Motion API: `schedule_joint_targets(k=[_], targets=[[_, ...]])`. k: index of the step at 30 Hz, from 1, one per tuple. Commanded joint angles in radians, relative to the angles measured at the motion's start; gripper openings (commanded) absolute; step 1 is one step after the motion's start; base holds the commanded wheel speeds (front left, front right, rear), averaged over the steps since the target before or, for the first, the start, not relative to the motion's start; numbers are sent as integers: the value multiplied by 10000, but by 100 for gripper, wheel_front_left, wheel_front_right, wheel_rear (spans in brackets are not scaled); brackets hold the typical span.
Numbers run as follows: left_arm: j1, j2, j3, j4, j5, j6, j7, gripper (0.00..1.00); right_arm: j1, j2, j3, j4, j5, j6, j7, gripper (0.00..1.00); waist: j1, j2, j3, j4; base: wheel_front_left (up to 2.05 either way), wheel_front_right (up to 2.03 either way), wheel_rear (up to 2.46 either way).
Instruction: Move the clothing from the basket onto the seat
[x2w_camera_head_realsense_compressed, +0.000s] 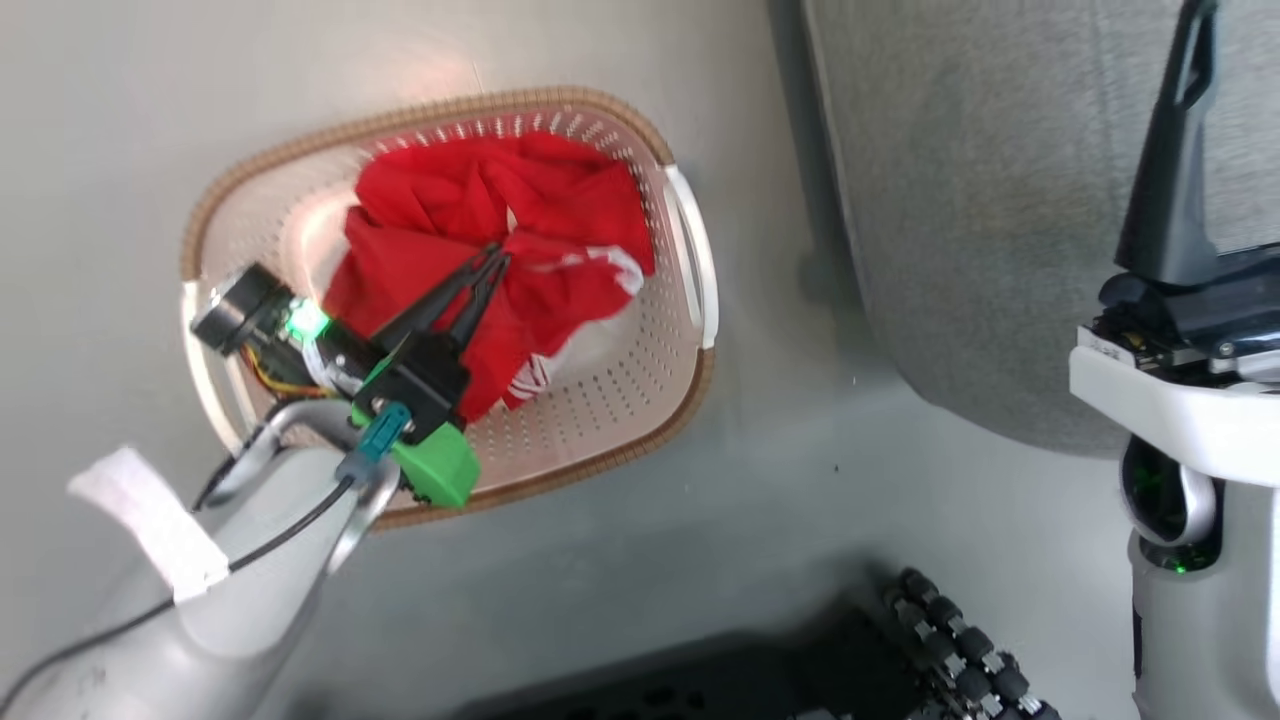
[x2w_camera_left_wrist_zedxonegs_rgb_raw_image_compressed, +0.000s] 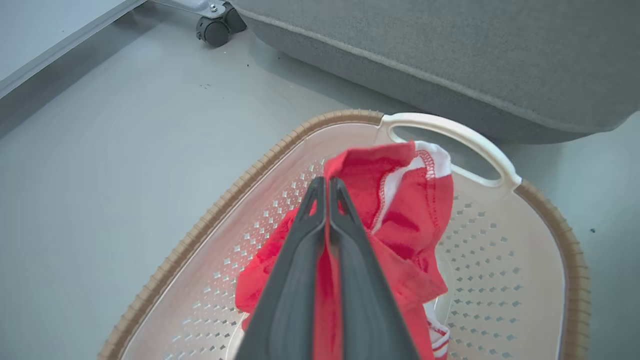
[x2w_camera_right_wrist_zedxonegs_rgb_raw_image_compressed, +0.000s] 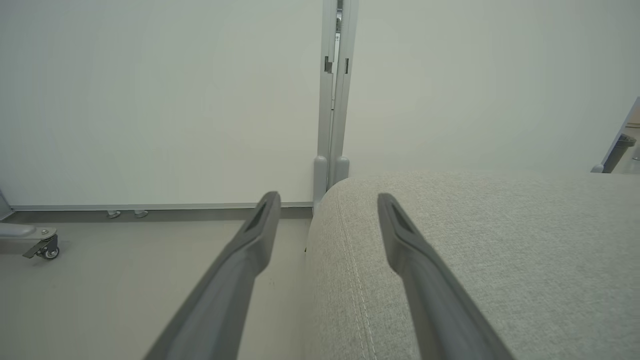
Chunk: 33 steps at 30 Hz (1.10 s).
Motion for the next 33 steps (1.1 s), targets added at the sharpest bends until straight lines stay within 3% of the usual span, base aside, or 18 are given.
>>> schedule_joint_targets(k=[1,11,19,33], targets=[[413,-84,293,-146,-90,10,-8,0,206,-17,55,91,-44,-6,-34,100,0,0,-1277,260,0,0,0],[2817,-1087,2354,-1064,-200,-149,-8,0,1154,-19,321,842,-266,-6,-35,100,0,0,-4022,553,0,0,0],[4350,-1828,3469,-2429,126,-738,-8,0,2119,-19,596,1515,-354,-6,-35,100,0,0,-5987,642,0,0,0],[5056,-3086,4964,-4059,308,-1008,-8,0,3372,-19,1512,2382,-290,-6,-35,100,0,0,-8170,258,0,0,0]])
